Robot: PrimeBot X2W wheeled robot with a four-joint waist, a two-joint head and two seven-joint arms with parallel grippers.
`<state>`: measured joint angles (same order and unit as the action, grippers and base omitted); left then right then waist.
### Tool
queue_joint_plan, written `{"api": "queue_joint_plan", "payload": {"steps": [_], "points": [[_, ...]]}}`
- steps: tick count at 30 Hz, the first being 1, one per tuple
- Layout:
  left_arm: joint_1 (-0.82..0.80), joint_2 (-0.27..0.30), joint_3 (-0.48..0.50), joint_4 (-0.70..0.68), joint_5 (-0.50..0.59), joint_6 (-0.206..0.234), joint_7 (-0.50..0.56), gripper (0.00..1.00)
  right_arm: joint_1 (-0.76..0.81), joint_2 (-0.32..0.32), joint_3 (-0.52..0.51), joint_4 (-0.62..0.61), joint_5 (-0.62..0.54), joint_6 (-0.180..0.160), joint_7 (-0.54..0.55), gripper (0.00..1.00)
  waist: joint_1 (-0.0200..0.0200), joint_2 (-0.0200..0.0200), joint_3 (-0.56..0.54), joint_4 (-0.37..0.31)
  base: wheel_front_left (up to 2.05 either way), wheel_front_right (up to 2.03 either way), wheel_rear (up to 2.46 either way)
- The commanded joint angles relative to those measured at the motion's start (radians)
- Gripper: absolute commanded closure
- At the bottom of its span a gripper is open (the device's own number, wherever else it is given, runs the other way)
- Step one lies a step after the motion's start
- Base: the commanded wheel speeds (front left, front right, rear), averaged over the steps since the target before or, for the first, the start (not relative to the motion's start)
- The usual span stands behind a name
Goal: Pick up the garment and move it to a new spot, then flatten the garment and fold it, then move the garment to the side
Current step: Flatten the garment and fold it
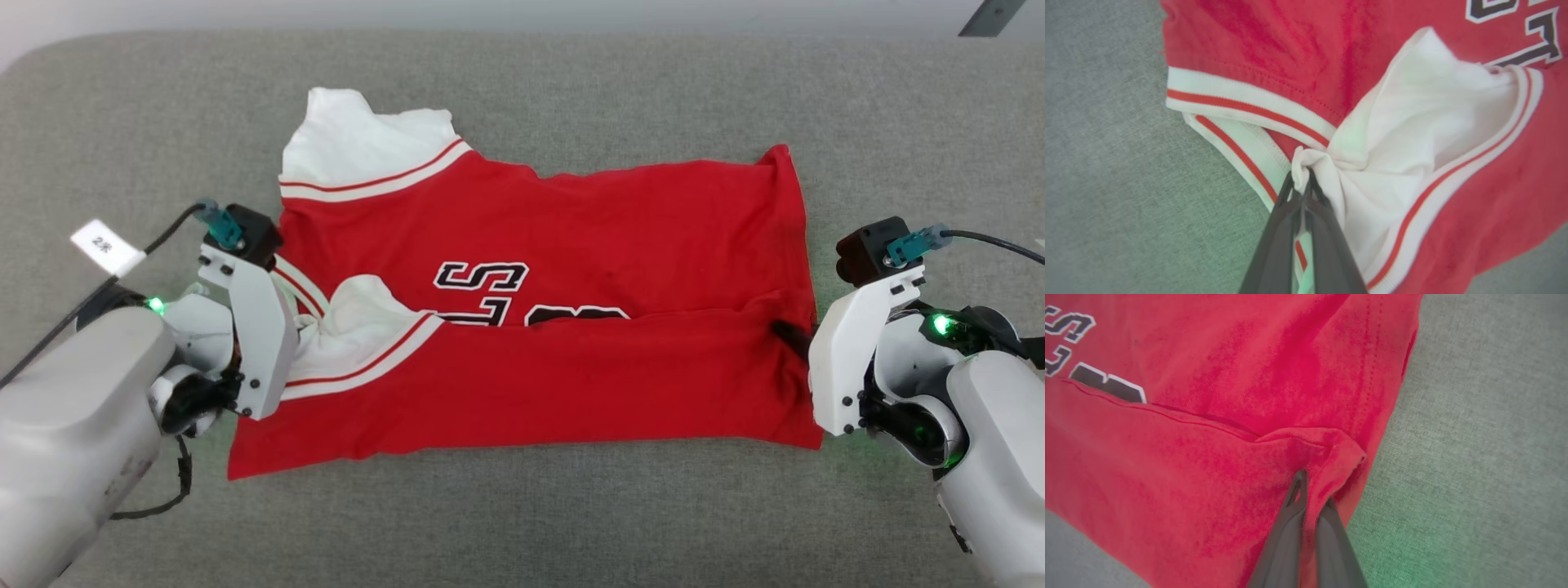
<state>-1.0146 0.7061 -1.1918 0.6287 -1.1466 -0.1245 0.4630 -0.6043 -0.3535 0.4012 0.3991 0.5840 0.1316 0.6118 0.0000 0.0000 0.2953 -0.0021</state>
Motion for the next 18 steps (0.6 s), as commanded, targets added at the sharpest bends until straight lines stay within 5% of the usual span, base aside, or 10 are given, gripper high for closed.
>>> {"api": "queue_joint_plan", "payload": {"steps": [1,2,3,4,6,13,18], "points": [[-0.001,-0.007,-0.005,0.013,-0.012,-0.005,0.017,0.18,-0.008,-0.006,0.009,0.005,0.008,-0.002,-0.011,0.74,0.0000,0.0000,-0.016,0.007,0.00,0.00,0.00],[-0.005,-0.006,-0.003,0.015,-0.017,-0.005,0.022,0.00,-0.012,-0.010,0.009,0.004,0.008,-0.002,-0.018,0.57,0.0000,0.0000,-0.023,0.009,0.00,0.00,0.00],[-0.005,-0.006,-0.003,0.015,-0.017,-0.005,0.022,0.00,-0.012,-0.010,0.009,0.004,0.008,-0.002,-0.018,0.57,0.0000,0.0000,-0.023,0.009,0.00,0.00,0.00],[-0.010,-0.004,0.003,0.015,-0.022,-0.005,0.025,0.00,-0.012,-0.014,0.012,0.002,0.009,-0.002,-0.021,0.27,0.0000,0.0000,-0.029,0.011,0.00,0.00,0.00],[-0.024,0.004,0.007,0.004,-0.019,-0.006,0.022,0.00,-0.005,-0.021,0.008,-0.009,0.018,-0.002,-0.031,0.01,0.0000,0.0000,-0.042,0.019,0.00,0.00,0.00],[-0.017,0.045,0.016,-0.088,-0.026,0.030,0.032,0.00,0.046,-0.036,-0.058,-0.076,0.003,-0.002,-0.106,0.00,0.0000,0.0000,-0.090,0.048,0.00,0.00,0.00],[0.011,0.099,0.016,-0.200,-0.053,0.099,0.084,0.00,0.101,-0.019,-0.135,-0.153,-0.047,-0.002,-0.195,0.00,0.0000,0.0000,-0.117,0.058,0.00,0.00,0.00]]}}
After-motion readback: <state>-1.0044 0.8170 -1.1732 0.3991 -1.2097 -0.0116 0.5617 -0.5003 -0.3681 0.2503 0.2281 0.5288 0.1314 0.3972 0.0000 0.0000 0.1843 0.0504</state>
